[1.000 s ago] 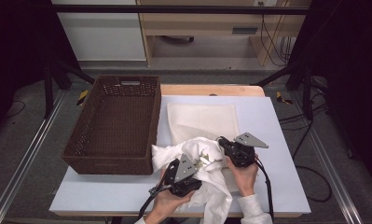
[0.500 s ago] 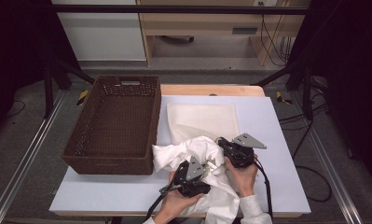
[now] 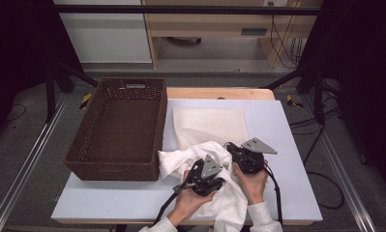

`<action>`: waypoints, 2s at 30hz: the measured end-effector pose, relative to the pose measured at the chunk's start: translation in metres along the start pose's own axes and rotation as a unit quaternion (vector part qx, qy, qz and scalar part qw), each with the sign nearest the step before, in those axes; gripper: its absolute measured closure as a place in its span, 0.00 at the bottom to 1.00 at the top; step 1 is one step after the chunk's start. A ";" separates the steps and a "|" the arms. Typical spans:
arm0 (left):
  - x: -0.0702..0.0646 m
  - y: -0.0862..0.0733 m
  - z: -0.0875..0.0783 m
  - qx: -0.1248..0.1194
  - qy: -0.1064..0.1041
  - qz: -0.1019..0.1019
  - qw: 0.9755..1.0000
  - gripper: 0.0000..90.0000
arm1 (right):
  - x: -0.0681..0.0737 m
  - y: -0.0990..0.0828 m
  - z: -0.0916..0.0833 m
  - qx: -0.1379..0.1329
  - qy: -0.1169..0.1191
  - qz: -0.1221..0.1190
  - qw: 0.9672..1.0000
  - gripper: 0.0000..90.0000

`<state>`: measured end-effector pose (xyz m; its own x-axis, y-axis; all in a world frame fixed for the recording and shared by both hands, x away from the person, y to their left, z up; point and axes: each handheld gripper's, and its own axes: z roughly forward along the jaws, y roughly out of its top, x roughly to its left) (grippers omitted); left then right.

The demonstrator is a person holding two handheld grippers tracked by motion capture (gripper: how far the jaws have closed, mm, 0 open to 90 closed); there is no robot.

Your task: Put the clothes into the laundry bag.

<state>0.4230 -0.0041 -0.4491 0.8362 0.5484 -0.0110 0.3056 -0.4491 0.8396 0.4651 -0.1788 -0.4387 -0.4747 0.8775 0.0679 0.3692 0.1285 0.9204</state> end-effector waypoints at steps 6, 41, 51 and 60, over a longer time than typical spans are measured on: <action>-0.003 -0.003 0.014 0.002 0.006 -0.002 1.000 0.79 | 0.009 0.008 -0.008 -0.022 0.006 -0.012 1.000 0.97; 0.073 -0.010 -0.015 0.017 -0.053 -0.067 0.996 0.54 | 0.012 0.003 -0.003 -0.009 0.001 -0.024 1.000 0.97; 0.045 -0.005 -0.029 -0.010 -0.042 -0.036 0.998 0.88 | 0.009 0.003 -0.004 -0.011 0.003 -0.020 1.000 0.97; 0.012 0.019 -0.008 -0.017 -0.050 -0.018 0.998 0.89 | 0.007 0.006 -0.009 -0.024 0.002 -0.013 1.000 0.97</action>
<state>0.4349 -0.0001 -0.4290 0.8666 0.4902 -0.0935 0.3219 -0.4058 0.8554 0.4569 -0.1762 -0.4295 -0.4872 0.8721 0.0454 0.3177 0.1285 0.9394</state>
